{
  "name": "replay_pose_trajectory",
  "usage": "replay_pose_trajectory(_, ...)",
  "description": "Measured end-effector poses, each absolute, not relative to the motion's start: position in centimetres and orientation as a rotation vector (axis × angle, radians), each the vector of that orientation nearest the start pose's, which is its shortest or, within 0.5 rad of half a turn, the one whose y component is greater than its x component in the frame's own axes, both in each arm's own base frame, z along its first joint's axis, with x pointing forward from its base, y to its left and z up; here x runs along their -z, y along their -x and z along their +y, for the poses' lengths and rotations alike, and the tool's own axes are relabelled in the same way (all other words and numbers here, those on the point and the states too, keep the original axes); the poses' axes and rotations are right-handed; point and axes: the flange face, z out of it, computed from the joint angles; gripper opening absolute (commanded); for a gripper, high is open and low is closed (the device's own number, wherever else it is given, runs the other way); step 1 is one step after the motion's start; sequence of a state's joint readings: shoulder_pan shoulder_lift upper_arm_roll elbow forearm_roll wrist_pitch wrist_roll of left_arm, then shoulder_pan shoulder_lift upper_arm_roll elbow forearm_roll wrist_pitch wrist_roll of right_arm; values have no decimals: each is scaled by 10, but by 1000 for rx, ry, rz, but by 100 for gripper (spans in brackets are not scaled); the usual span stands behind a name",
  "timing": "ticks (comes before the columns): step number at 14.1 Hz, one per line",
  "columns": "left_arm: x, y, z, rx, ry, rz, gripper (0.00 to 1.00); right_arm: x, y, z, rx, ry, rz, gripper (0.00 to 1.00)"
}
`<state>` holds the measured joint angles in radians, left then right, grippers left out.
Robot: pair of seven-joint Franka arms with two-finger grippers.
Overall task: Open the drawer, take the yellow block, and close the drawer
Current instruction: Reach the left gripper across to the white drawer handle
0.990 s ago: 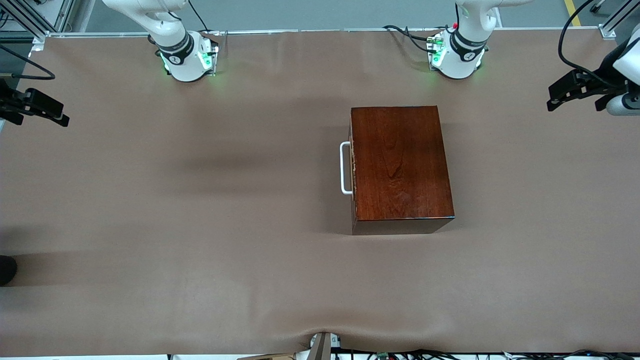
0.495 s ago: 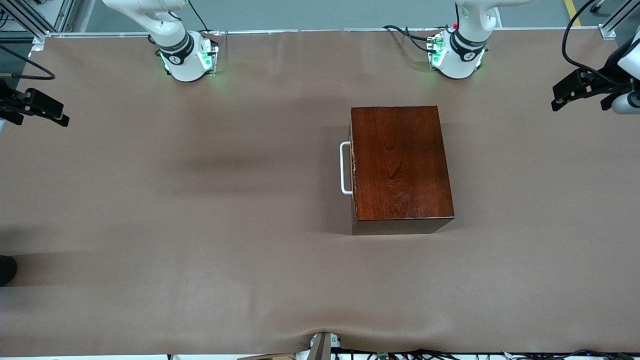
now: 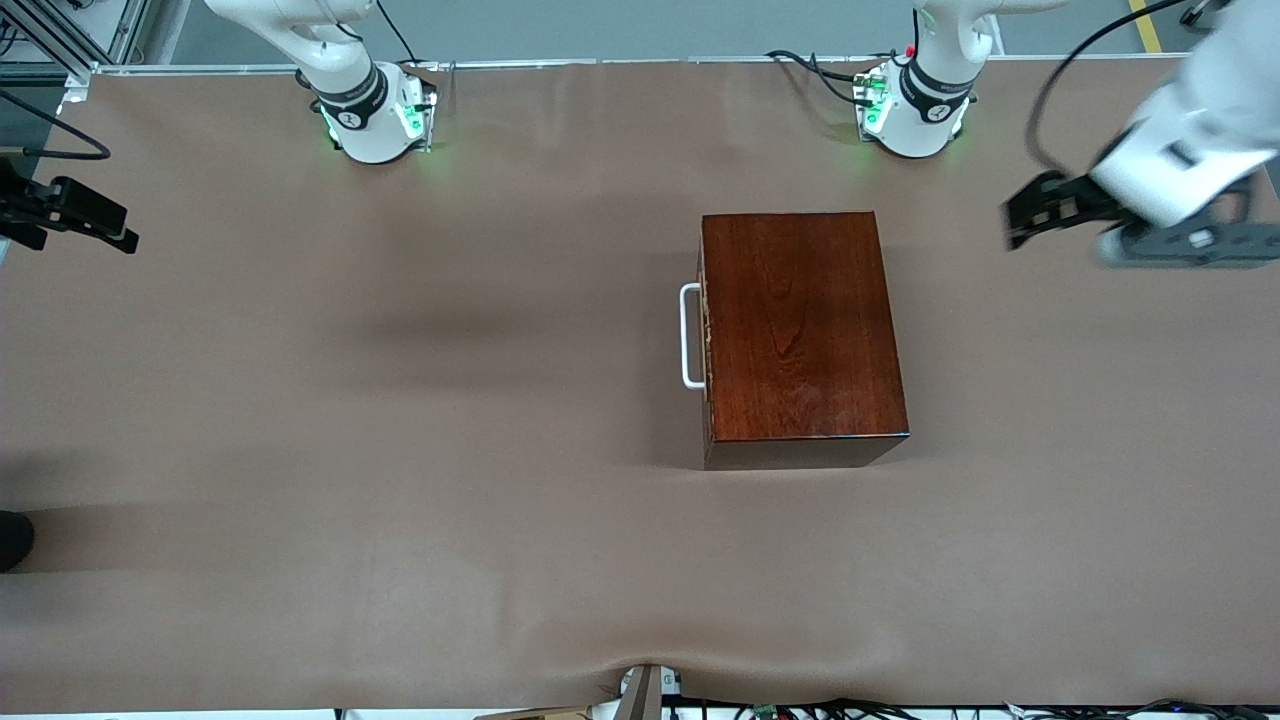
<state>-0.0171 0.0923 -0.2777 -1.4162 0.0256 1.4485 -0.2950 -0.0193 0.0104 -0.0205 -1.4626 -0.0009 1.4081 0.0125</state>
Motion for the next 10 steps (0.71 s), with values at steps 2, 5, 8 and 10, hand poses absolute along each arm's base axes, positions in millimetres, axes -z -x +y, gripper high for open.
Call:
replay_pose_trajectory(2, -612, -559, -218, -107, 3139, -86, 100, -655, -540, -22, -103, 3139, 83, 100)
replay_pose_trajectory(5, -560, -568, -305, -129, 3159, -129, 100, -655, -540, -22, -103, 3139, 83, 100)
replay_pose_trajectory(8, -512, -567, -375, -74, 3140, -207, 100, -655, -540, -22, -104, 3139, 84, 100)
replay_pose_trajectory(10, -481, -555, -423, -19, 3124, -243, 100, -655, -540, -22, -103, 3139, 84, 100)
